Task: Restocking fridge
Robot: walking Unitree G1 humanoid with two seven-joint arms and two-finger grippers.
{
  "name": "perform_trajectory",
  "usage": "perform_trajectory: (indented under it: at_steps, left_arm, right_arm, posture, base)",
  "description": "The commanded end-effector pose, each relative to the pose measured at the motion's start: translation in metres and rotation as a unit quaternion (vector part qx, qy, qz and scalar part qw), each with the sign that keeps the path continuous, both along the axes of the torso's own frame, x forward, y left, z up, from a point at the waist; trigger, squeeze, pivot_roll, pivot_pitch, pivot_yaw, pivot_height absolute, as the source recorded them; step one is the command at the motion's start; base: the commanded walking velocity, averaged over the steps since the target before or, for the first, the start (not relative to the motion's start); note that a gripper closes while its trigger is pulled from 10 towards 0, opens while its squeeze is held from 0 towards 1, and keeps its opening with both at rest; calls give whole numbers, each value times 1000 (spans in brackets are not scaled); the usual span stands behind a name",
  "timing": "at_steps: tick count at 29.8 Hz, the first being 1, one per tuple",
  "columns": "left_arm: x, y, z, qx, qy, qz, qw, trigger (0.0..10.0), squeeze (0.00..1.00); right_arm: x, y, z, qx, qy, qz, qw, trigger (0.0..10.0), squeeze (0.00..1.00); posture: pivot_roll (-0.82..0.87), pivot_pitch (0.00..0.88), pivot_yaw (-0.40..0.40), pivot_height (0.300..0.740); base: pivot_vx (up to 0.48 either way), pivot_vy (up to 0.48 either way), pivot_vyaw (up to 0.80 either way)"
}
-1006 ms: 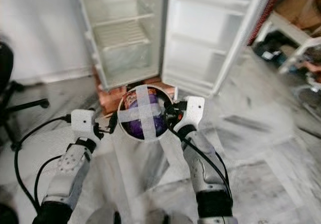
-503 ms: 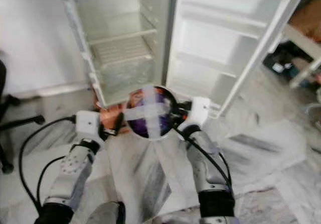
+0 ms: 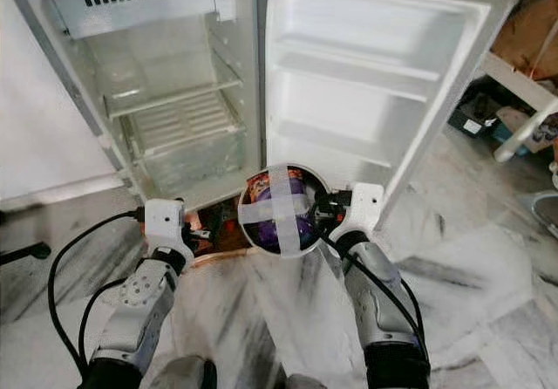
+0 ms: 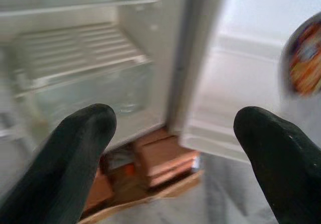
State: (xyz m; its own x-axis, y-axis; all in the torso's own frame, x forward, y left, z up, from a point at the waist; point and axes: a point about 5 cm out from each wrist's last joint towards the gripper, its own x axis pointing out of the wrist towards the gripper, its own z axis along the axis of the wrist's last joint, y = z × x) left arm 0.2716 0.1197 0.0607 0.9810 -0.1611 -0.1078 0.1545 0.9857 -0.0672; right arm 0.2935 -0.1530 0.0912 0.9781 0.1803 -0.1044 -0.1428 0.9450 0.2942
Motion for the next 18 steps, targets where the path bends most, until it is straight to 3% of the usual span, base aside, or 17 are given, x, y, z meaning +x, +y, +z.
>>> perform_trajectory:
  at_steps: [1,4,5,10,13,15,18]
  left_arm:
    - [-2,21,8,17,-24,42,999,10000,0]
    - [-6,32,14,17,-40,68,997,10000,0]
    - [-9,42,19,21,-48,90,995,10000,0]
    - [-14,51,20,34,-46,109,992,10000,0]
    - [-16,49,17,39,-37,95,994,10000,0]
    - [-18,43,14,66,-37,66,995,10000,0]
    - [-18,44,13,49,-27,75,996,10000,0]
  right_arm:
    - [-1,-11,13,-6,-42,-38,998,10000,0]
    - [-8,-21,10,4,-36,-64,997,10000,0]
    - [-17,-28,4,-2,-26,-76,997,10000,0]
    - [-30,-34,-4,-7,-16,-89,996,10000,0]
    - [-30,-32,-2,-6,-24,-88,996,10000,0]
    - [-27,-25,2,-19,-35,-72,997,10000,0]
    - [-22,-23,5,-7,-39,-74,996,10000,0]
  posture:
    - [94,95,-39,740]
    - [95,89,-35,740]
    - [98,86,-33,740]
    - [102,83,-28,740]
    - [98,85,-25,740]
    - [98,86,-23,740]
    - [97,84,-23,740]
  base:
    - [0,0,0]
    - [0,0,0]
    - [0,0,0]
    - [0,0,0]
    - [0,0,146]
    - [0,0,747]
    - [0,0,735]
